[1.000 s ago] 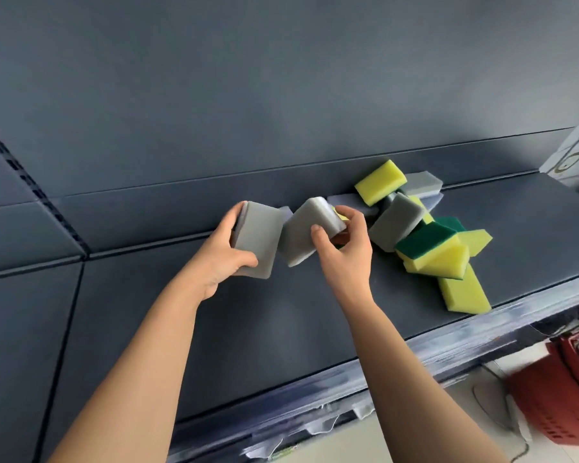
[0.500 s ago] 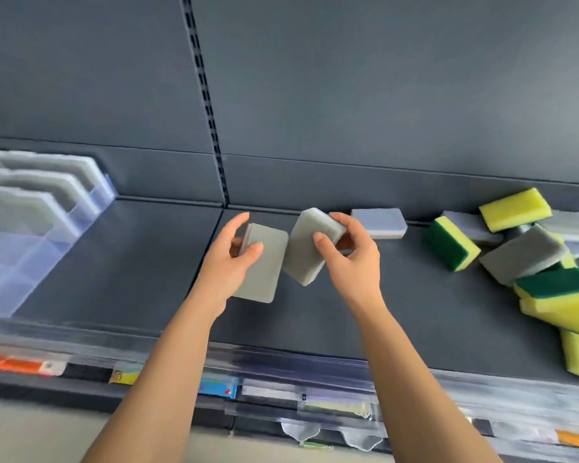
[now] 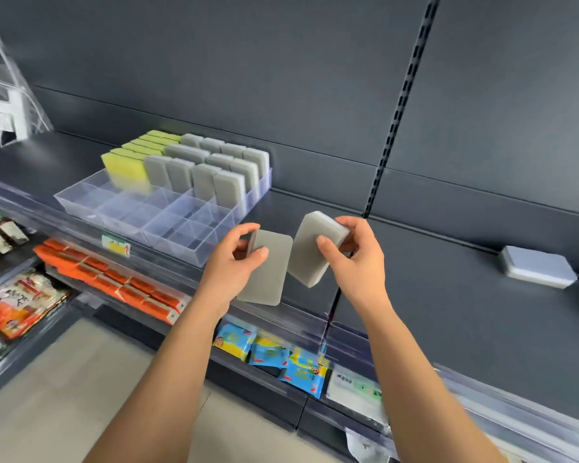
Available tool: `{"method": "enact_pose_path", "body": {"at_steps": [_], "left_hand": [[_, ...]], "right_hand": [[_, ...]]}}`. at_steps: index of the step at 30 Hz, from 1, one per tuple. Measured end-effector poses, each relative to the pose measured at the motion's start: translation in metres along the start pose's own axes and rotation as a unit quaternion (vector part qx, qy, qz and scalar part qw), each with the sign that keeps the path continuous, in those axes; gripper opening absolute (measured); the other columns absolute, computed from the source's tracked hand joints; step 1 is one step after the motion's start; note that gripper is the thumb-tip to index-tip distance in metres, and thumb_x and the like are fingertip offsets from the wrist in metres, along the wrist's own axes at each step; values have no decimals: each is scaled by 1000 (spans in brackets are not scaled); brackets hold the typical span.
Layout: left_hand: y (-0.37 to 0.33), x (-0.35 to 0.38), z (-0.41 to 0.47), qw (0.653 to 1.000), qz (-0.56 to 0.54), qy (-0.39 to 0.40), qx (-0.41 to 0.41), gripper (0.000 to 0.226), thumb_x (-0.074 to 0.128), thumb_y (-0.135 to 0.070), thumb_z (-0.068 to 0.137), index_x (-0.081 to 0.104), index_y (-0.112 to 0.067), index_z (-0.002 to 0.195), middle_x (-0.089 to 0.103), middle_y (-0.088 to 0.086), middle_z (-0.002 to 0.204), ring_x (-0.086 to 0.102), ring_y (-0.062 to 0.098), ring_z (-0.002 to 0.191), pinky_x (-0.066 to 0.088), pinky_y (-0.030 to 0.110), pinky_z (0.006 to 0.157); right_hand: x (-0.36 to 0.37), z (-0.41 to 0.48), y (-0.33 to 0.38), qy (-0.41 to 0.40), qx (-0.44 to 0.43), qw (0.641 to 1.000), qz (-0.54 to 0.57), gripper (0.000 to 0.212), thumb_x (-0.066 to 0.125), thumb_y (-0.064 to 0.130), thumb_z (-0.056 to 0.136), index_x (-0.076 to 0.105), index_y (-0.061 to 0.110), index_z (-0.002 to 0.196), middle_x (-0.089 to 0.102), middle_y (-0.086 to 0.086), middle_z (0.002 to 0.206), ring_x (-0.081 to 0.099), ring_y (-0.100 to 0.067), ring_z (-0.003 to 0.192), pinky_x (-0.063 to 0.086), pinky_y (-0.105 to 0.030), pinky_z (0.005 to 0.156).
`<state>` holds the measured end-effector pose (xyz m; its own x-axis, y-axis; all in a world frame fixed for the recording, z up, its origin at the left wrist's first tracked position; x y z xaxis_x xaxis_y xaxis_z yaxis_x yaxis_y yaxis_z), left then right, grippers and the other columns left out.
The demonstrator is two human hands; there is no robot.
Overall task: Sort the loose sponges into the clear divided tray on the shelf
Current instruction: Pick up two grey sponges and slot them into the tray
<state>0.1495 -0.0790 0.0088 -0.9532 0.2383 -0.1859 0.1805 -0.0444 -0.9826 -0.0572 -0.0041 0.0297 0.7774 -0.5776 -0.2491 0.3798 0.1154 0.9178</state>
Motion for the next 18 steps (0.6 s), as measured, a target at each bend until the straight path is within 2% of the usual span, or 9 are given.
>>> {"method": "enact_pose_path", "body": {"at_steps": [3,6,9,12,18], "left_hand": [[6,-49,7,1000,3,-8,4,34,66,-16,86,56,-38,109,62,-3,106,59,11,91,48,27,70],[12,-95,16,1000,10,-14,4,35,66,-16,86,56,-34,114,61,1,112,59,17,97,50,36,77],[16,-131,28,999,30,-16,10,35,67,-18,85,55,-36,112,61,5,113,58,23,101,49,43,86],[21,-161,43,999,40,-24,8,35,68,-21,84,55,-38,112,62,4,112,58,23,102,50,48,88],[27,-207,86,999,33,-41,6,38,69,-21,83,55,-41,111,61,4,113,57,22,103,49,47,90]], "right_hand": [[49,-6,15,13,-3,1000,7,28,70,28,79,54,37,100,60,19,81,53,2,71,41,-8,65],[94,-9,29,17,-9,1000,9,28,70,29,79,54,38,99,61,18,82,53,2,71,42,-10,65],[129,-6,42,20,-16,1000,8,28,70,29,79,55,37,100,61,18,82,53,2,71,41,-11,66],[159,1,52,25,-20,999,5,28,71,29,78,56,36,100,60,18,80,52,2,69,42,-9,63],[217,35,62,42,-23,999,0,30,72,30,78,54,34,103,57,16,78,50,0,68,41,-13,66]]}}
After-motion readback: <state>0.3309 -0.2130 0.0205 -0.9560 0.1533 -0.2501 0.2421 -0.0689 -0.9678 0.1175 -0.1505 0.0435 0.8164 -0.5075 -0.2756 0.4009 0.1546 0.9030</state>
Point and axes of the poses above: each hand's wrist, its own z-axis towards the middle knuckle, its own x-axis out of the palm, y = z × x, the point moved 8 cm from there along z, towards the middle knuckle
